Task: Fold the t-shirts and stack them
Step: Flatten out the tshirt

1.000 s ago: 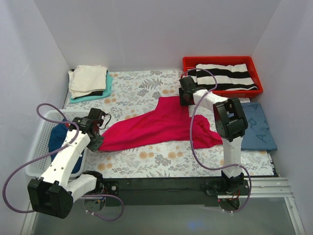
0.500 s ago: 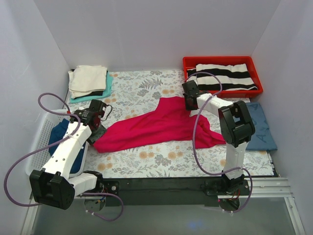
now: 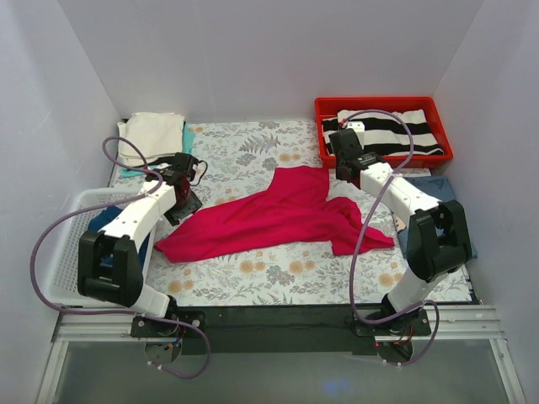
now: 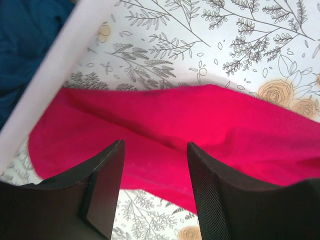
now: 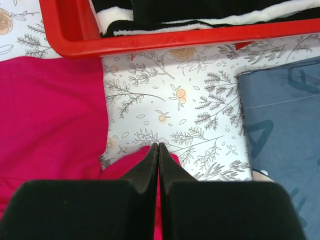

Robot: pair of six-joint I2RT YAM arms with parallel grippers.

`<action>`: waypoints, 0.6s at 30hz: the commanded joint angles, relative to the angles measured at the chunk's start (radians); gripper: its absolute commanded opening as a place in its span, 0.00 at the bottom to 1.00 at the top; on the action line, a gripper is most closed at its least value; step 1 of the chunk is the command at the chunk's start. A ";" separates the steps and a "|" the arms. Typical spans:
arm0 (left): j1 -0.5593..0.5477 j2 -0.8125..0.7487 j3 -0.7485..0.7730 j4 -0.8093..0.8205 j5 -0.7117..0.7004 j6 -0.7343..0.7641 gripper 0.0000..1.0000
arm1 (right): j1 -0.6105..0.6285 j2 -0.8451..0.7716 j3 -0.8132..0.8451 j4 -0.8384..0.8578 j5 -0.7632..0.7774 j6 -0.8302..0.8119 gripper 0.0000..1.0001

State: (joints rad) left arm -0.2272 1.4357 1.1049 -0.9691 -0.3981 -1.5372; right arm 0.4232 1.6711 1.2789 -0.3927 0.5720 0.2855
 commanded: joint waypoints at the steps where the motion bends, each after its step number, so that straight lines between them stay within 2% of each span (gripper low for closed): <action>1: 0.012 0.041 -0.011 0.105 0.022 0.045 0.52 | -0.006 -0.002 -0.007 -0.003 -0.062 -0.011 0.01; 3: 0.035 0.066 -0.019 0.148 0.034 0.061 0.52 | -0.006 0.013 0.000 0.011 -0.124 -0.016 0.02; 4: 0.045 0.090 -0.020 0.173 0.063 0.068 0.52 | -0.004 0.022 0.002 0.017 -0.144 -0.017 0.10; 9: 0.061 0.160 -0.033 0.224 0.133 0.120 0.52 | -0.004 0.053 0.011 0.043 -0.231 -0.020 0.31; 14: 0.061 0.181 -0.066 0.279 0.209 0.164 0.51 | 0.002 0.131 0.056 0.054 -0.333 -0.043 0.36; 18: 0.061 0.210 -0.071 0.282 0.208 0.178 0.51 | 0.011 0.203 0.105 0.058 -0.409 -0.072 0.36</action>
State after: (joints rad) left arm -0.1661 1.6463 1.0409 -0.7204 -0.2165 -1.3930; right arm 0.4225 1.8454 1.3159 -0.3660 0.2596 0.2462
